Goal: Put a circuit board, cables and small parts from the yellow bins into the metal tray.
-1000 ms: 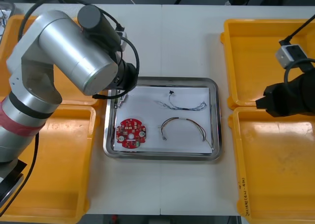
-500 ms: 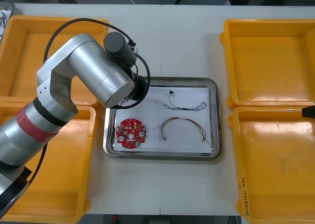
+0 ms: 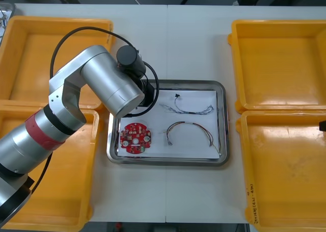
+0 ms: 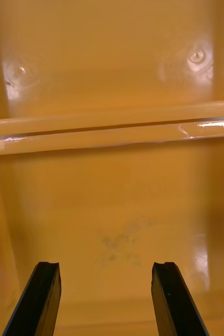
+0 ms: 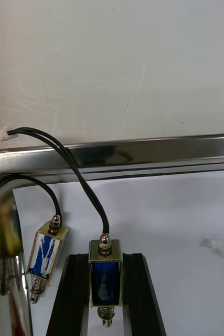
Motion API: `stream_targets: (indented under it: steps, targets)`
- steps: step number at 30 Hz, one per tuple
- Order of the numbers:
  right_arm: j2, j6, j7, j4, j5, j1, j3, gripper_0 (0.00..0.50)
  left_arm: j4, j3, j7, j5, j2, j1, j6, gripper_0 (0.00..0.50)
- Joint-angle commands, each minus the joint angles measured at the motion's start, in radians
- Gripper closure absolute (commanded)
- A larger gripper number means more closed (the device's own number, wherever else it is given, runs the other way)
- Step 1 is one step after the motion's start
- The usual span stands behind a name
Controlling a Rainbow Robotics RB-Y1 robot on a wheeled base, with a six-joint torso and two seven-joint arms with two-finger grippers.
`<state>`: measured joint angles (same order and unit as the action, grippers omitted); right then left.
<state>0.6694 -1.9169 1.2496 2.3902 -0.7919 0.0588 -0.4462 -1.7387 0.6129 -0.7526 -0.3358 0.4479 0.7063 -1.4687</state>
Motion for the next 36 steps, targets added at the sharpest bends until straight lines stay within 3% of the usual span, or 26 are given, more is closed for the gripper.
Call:
stream_targets:
  steps: [1,17,29,36]
  targets:
    - [-0.01,-0.003,0.008,-0.025,0.007,-0.027,-0.019,0.0,-0.009,0.036,0.124,0.038,-0.026,-0.001,0.024,0.0]
    - [-0.001,-0.003,0.021,-0.062,0.034,-0.027,0.004,0.0,-0.012,0.004,0.113,0.026,-0.018,0.001,0.022,0.0]
    - [-0.002,-0.003,0.019,-0.085,0.02,-0.027,0.007,0.0,-0.094,-0.139,0.058,-0.095,0.02,0.032,-0.125,0.0]
    - [0.001,-0.003,0.037,-0.085,0.008,-0.013,0.018,0.0,-0.2,-0.277,-0.024,-0.213,0.072,0.03,-0.252,0.0]
